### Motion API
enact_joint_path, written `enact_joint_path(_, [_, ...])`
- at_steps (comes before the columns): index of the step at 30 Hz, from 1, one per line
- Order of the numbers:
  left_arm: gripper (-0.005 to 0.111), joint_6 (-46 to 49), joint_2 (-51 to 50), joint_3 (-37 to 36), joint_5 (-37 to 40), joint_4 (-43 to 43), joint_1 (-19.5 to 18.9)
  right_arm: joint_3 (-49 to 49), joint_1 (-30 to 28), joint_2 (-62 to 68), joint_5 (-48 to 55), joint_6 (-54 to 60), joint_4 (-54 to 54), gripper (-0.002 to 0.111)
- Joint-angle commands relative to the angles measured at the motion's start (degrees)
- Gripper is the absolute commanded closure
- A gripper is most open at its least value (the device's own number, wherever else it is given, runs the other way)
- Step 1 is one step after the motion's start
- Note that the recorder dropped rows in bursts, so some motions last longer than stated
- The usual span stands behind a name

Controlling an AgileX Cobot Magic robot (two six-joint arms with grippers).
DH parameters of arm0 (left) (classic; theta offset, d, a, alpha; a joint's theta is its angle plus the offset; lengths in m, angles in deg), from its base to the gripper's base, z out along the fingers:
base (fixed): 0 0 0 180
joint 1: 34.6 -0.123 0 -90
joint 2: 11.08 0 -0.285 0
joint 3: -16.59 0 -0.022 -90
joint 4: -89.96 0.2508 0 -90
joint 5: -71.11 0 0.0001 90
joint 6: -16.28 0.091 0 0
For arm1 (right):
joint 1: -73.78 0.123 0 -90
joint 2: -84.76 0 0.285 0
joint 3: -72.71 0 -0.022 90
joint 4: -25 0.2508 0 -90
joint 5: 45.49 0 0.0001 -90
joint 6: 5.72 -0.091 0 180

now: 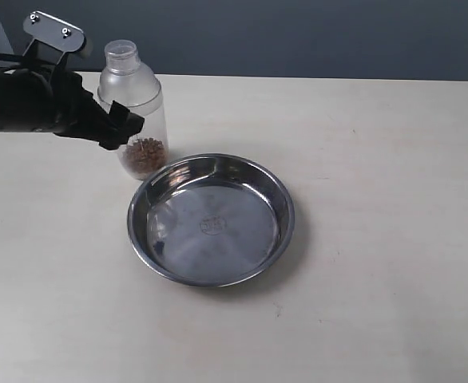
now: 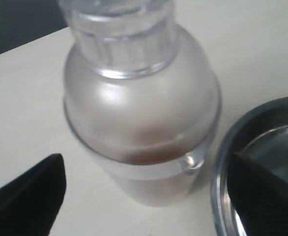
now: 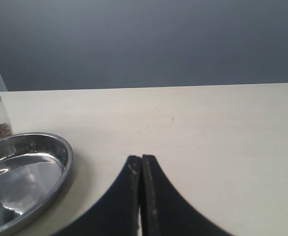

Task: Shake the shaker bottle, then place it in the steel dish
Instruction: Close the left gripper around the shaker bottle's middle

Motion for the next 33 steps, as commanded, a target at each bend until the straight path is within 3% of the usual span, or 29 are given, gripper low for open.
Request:
enact_joint_path(1, [0.024, -0.14, -0.14, 2.3, -3.18, -0.73, 0.03, 0.29, -0.24, -0.25, -0.67, 0.0, 0.02, 0.109])
enact_joint_path(8, [0.024, -0.04, -0.14, 2.74, 8.62, -0.73, 0.03, 0.29, -0.24, -0.25, -0.67, 0.0, 0.02, 0.109])
enact_joint_path(19, [0.024, -0.15, -0.14, 2.74, 3.41, -0.73, 0.03, 0.29, -0.24, -0.25, -0.86, 0.0, 0.02, 0.109])
enact_joint_path(27, [0.001, -5.7, -0.14, 2.74, 0.53, -0.73, 0.03, 0.29, -0.24, -0.25, -0.76, 0.0, 0.02, 0.109])
enact_joint_path(33, [0.001, -6.22, -0.5, 2.74, 3.89, -0.73, 0.03, 0.29, -0.24, -0.25, -0.52, 0.0, 0.02, 0.109])
